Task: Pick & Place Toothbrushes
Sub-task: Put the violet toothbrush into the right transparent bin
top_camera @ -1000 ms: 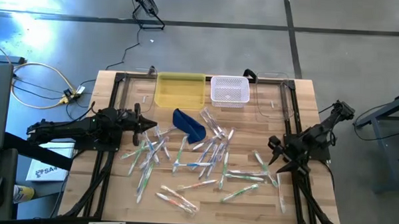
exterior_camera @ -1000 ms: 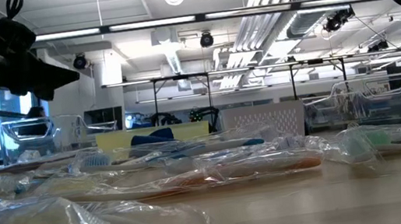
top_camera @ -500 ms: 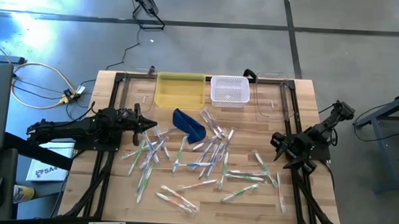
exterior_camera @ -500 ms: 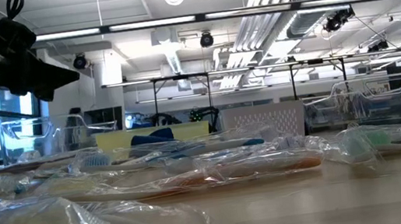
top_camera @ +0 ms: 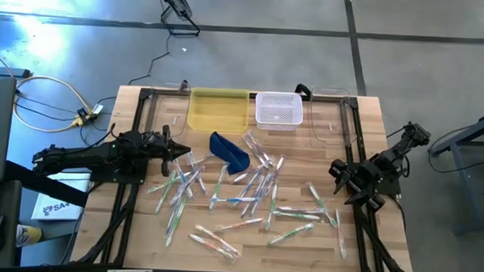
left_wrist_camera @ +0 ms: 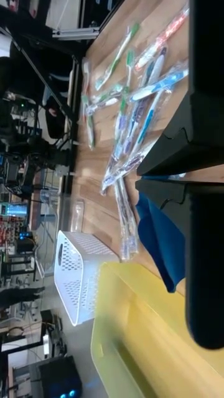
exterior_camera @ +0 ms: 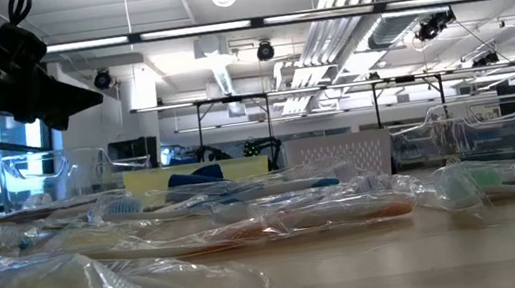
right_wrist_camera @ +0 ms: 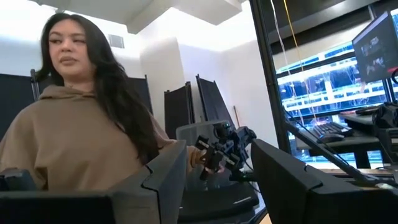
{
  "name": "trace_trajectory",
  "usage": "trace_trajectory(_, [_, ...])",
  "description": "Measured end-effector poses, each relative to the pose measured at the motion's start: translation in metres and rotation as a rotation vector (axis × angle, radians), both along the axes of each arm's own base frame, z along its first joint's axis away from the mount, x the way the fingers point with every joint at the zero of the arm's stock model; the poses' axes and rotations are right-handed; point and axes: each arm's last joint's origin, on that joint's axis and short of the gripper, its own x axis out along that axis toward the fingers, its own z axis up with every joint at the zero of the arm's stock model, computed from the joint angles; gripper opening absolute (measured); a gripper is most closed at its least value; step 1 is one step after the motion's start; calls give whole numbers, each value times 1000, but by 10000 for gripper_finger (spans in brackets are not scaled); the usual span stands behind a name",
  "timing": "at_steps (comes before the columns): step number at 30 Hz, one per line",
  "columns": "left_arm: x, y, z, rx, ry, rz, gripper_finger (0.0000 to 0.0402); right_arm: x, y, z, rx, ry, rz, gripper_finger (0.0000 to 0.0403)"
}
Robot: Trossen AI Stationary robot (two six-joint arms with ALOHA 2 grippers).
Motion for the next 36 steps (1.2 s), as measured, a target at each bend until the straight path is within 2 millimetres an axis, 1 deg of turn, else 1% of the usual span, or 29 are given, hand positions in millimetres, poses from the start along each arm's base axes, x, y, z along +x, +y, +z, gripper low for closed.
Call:
trace_trajectory(3, [0, 0, 0, -4, -1, 0, 17, 0, 0, 0, -7, -5, -2, 174])
trace_trajectory(9, [0, 0, 0, -166, -25, 14, 17, 0, 0, 0, -15, -15, -8, 174])
trace_trajectory(12, [0, 0, 0, -211, -32, 17, 17, 0, 0, 1, -25, -27, -14, 174])
trace_trajectory(23, [0, 0, 0, -195, -29, 16, 17, 0, 0, 1, -33, -33, -19, 174])
trace_trajectory(27, [0, 0, 0, -152, -23, 16, 17, 0, 0, 1, -31, -31, -21, 174])
trace_trajectory(31, [0, 0, 0, -148, -22, 18, 17, 0, 0, 1, -33, -33, -22, 174])
trace_trajectory(36, [0, 0, 0, -147, -22, 19, 17, 0, 0, 1, -9, -20, -10, 174])
